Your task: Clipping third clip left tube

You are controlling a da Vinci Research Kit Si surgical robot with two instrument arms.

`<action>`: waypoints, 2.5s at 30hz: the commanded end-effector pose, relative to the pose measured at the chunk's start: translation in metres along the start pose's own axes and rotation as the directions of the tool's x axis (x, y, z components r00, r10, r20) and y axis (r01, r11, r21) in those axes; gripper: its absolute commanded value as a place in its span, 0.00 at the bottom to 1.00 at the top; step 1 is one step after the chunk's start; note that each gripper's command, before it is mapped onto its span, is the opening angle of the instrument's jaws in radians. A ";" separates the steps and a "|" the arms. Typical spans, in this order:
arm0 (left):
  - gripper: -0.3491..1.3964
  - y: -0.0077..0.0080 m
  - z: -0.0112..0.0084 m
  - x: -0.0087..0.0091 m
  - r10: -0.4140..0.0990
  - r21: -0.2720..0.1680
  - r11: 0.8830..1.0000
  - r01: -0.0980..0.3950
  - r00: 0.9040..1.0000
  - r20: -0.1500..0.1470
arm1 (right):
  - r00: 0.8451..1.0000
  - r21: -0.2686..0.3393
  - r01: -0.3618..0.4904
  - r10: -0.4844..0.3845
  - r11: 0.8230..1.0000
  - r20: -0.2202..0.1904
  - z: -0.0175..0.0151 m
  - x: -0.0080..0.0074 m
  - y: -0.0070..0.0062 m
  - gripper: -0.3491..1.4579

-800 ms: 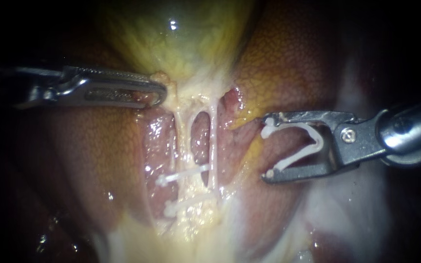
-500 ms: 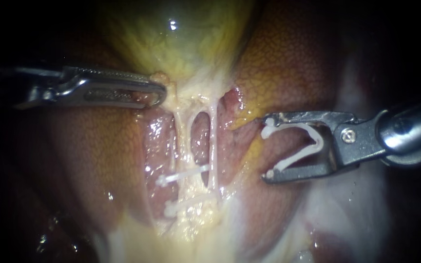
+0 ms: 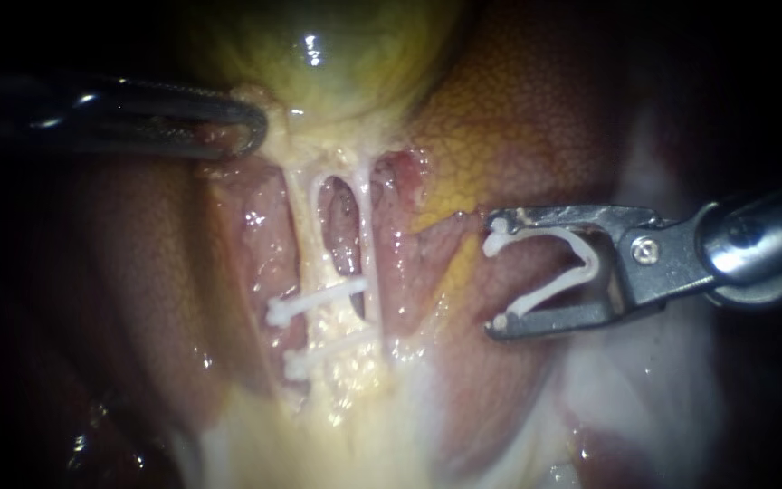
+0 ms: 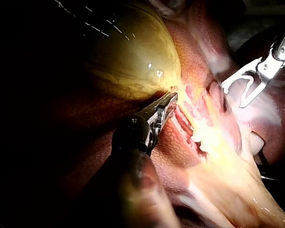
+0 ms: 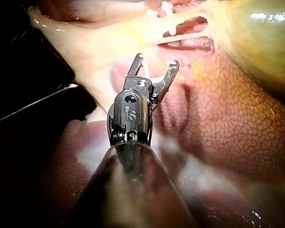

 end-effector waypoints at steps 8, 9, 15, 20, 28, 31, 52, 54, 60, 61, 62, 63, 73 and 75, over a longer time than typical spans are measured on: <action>0.00 -0.0005 0.0002 0.0001 0.003 -0.005 1.000 -0.003 1.000 0.002 | 0.994 0.058 -0.074 0.078 0.996 -0.077 0.0025 0.0006 0.0008 0.47; 0.00 -0.0006 0.0002 0.0002 0.003 -0.006 1.000 -0.003 1.000 0.002 | 0.993 0.063 -0.081 0.087 0.995 -0.085 0.0028 0.0006 0.0009 0.47; 0.00 -0.0011 0.0003 0.0001 0.002 -0.012 1.000 -0.002 1.000 0.003 | 0.980 0.110 -0.136 0.150 0.985 -0.132 0.0048 0.0010 0.0019 0.47; 0.00 -0.0013 0.0004 0.0001 0.002 -0.011 1.000 -0.002 1.000 0.003 | 0.966 0.148 -0.179 0.202 0.973 -0.163 0.0061 0.0011 0.0027 0.47; 0.00 -0.0014 0.0004 0.0001 0.002 -0.012 1.000 -0.002 1.000 0.003 | 0.934 0.224 -0.237 0.285 0.945 -0.214 0.0079 0.0012 0.0040 0.47; 0.00 -0.0014 0.0005 0.0001 0.002 -0.012 1.000 -0.002 1.000 0.003 | 0.929 0.242 -0.245 0.298 0.939 -0.217 0.0086 0.0011 0.0043 0.47; 0.00 -0.0015 0.0005 0.0002 0.002 -0.013 1.000 -0.002 1.000 0.004 | 0.902 0.284 -0.313 0.378 0.906 -0.211 0.0133 -0.0019 0.0061 0.47; 0.00 -0.0015 0.0006 0.0002 0.002 -0.013 1.000 -0.002 1.000 0.004 | 0.887 0.307 -0.328 0.403 0.893 -0.225 0.0137 -0.0017 0.0064 0.47; 0.00 -0.0015 0.0006 0.0002 0.002 -0.014 1.000 -0.002 1.000 0.004 | 0.836 0.396 -0.365 0.483 0.843 -0.259 0.0148 -0.0011 0.0067 0.47; 0.00 -0.0015 0.0006 0.0001 0.002 -0.014 1.000 -0.002 1.000 0.004 | 0.825 0.413 -0.369 0.498 0.833 -0.267 0.0151 -0.0010 0.0067 0.47; 0.00 -0.0015 0.0006 0.0002 0.002 -0.014 1.000 -0.002 1.000 0.004 | 0.818 0.426 -0.370 0.507 0.825 -0.272 0.0152 -0.0009 0.0068 0.47; 0.00 -0.0015 0.0006 0.0002 0.002 -0.014 1.000 -0.002 1.000 0.004 | 0.807 0.442 -0.376 0.522 0.815 -0.276 0.0154 -0.0008 0.0068 0.47; 0.00 -0.0015 0.0007 0.0002 0.002 -0.014 1.000 -0.002 1.000 0.004 | 0.736 0.577 -0.337 0.590 0.744 -0.331 0.0159 -0.0001 0.0069 0.46; 0.00 -0.0015 0.0007 0.0002 0.002 -0.014 1.000 -0.002 1.000 0.004 | 0.729 0.594 -0.329 0.597 0.735 -0.335 0.0159 0.0002 0.0068 0.45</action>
